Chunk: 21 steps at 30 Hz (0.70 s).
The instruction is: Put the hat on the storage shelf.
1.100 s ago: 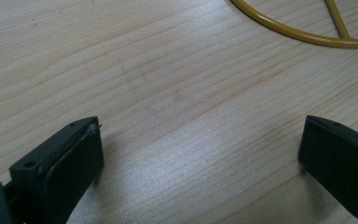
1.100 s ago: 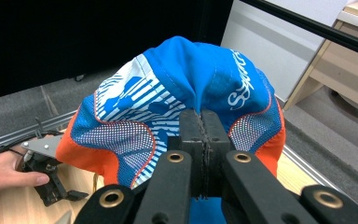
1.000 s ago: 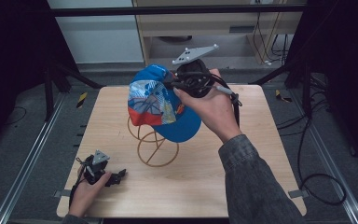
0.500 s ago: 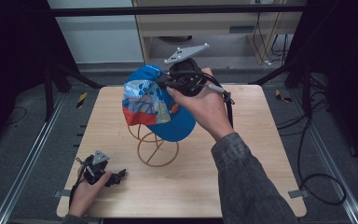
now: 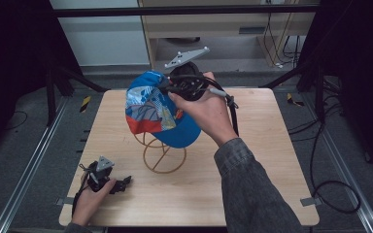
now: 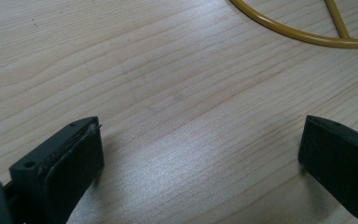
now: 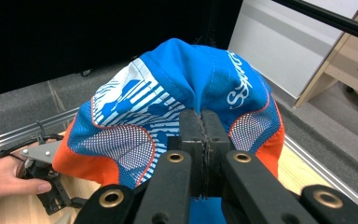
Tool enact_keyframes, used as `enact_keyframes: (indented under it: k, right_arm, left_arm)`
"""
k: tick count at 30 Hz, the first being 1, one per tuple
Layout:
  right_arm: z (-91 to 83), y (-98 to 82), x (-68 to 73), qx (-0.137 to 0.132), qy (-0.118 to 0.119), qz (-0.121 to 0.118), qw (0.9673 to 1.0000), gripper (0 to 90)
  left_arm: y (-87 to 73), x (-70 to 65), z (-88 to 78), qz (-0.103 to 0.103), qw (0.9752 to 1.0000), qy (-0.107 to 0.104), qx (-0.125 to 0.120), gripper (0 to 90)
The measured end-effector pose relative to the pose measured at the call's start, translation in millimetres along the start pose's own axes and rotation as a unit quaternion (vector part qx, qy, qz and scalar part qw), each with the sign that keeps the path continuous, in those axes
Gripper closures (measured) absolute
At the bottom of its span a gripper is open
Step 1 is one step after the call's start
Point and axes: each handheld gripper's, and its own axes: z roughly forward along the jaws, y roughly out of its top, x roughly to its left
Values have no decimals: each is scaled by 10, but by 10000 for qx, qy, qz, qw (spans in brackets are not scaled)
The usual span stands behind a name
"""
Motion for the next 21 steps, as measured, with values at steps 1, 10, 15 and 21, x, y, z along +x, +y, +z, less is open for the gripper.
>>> enact_keyframes:
  k: [1,10,15,21]
  right_arm:
    - [11,3,1,-4,12,-9,10000,900]
    - [116,25,35,31,57,-6,10000,900]
    - [150,32,50,56,86,-16,9999,900]
    - [139,64,81,9,140,-42,9999,900]
  left_arm:
    - [0,0,0,-1,10000,-1,0,0]
    - [0,0,0,0,10000,-1,1,0]
    - [0,0,0,-1,10000,-1,-1,0]
    - [0,0,0,-1,10000,-1,-1,0]
